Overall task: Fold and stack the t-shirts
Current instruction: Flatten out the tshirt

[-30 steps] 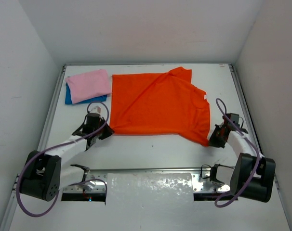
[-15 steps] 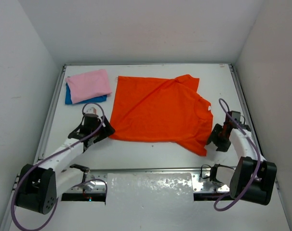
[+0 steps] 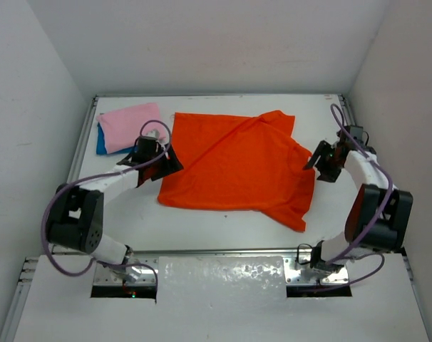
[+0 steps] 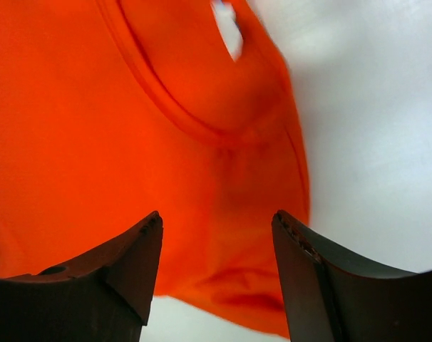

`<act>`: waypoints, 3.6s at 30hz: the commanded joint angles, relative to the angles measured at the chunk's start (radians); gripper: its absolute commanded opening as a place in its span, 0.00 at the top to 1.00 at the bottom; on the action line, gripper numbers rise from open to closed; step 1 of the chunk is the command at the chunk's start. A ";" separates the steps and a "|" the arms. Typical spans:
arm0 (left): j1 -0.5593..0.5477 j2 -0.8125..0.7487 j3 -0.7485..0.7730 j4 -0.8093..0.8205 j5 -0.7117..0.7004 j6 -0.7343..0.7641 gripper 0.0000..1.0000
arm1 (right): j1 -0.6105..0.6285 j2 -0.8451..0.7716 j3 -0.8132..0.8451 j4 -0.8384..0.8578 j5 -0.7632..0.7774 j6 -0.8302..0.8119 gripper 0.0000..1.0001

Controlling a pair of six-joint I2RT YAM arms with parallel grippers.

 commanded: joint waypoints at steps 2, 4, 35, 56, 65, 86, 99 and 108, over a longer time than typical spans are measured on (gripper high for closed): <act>-0.023 0.051 0.026 0.075 0.071 0.059 0.34 | -0.003 0.151 0.133 0.115 -0.101 -0.016 0.40; -0.037 0.088 0.020 0.093 0.083 0.047 0.34 | 0.006 0.200 0.167 0.126 -0.121 -0.020 0.41; -0.153 -0.010 0.193 -0.102 -0.035 -0.027 0.34 | 0.123 0.497 0.550 0.042 0.040 0.107 0.52; -0.255 0.247 0.114 0.090 0.128 0.028 0.34 | 0.137 1.048 0.991 0.213 0.003 0.167 0.85; -0.255 0.318 0.060 0.094 0.100 0.051 0.35 | 0.131 1.047 0.971 0.592 -0.041 0.201 1.00; -0.253 0.312 0.110 0.040 0.075 0.079 0.35 | 0.046 1.266 1.327 0.836 -0.190 0.377 0.43; -0.138 0.150 0.441 -0.250 0.009 0.124 0.34 | 0.055 0.624 0.814 0.252 -0.054 0.120 0.35; -0.064 0.067 0.299 -0.402 -0.062 0.234 0.34 | 0.089 0.032 0.189 -0.170 0.115 -0.011 0.55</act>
